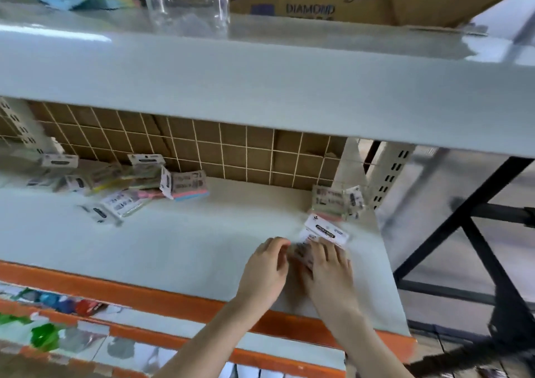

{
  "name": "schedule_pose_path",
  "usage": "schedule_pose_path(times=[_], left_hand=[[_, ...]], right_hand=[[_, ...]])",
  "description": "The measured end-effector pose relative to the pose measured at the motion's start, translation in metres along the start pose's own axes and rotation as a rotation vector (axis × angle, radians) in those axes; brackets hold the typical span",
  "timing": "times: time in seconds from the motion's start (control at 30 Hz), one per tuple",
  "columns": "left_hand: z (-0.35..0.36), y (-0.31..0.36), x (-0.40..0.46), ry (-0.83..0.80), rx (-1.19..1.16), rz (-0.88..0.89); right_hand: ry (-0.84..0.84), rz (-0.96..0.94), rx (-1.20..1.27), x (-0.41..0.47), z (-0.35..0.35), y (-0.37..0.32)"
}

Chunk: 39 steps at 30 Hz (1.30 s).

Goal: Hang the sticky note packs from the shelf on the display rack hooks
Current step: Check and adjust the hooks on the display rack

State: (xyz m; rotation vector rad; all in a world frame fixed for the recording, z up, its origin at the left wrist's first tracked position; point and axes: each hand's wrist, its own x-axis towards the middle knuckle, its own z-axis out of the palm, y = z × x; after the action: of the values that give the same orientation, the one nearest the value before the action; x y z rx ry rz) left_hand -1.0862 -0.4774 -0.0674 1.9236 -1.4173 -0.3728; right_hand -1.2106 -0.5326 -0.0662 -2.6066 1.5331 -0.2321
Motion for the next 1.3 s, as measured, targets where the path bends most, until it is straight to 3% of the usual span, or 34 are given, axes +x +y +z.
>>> schedule_pose_path(times=[0.13, 0.3, 0.4, 0.5, 0.57, 0.63, 0.8, 0.93, 1.13, 1.3], left_hand=[[-0.001, -0.005, -0.003, 0.104, -0.163, -0.022], [-0.003, -0.005, -0.005, -0.050, -0.310, 0.003], [-0.003, -0.002, -0.003, -0.134, -0.387, -0.019], [-0.005, 0.001, 0.002, -0.171, -0.578, -0.207], [-0.009, 0.003, 0.008, -0.219, -0.789, -0.396], [-0.016, 0.003, 0.015, -0.245, -0.902, -0.447], [-0.038, -0.013, 0.030, -0.086, -0.922, -0.414], [-0.055, -0.027, 0.035, -0.104, -0.851, -0.427], [-0.070, -0.035, 0.029, -0.125, -0.880, -0.434], [-0.070, -0.039, 0.028, -0.086, -0.875, -0.436]], right_hand=[[0.280, 0.024, 0.215, -0.008, -0.008, -0.004], [0.349, 0.142, 0.447, -0.013, -0.009, 0.002], [0.402, 0.313, 0.782, -0.010, -0.012, 0.002], [0.462, 0.382, 0.973, -0.012, -0.012, -0.006], [0.404, 0.375, 1.084, -0.014, -0.009, -0.016], [0.321, 0.328, 1.137, -0.013, -0.006, -0.027], [0.266, 0.303, 0.917, 0.021, -0.004, -0.028], [0.243, 0.298, 0.577, 0.070, -0.006, -0.009], [-0.054, 0.236, 0.194, 0.102, -0.001, 0.004], [0.058, 0.191, -0.218, 0.090, 0.003, 0.003]])
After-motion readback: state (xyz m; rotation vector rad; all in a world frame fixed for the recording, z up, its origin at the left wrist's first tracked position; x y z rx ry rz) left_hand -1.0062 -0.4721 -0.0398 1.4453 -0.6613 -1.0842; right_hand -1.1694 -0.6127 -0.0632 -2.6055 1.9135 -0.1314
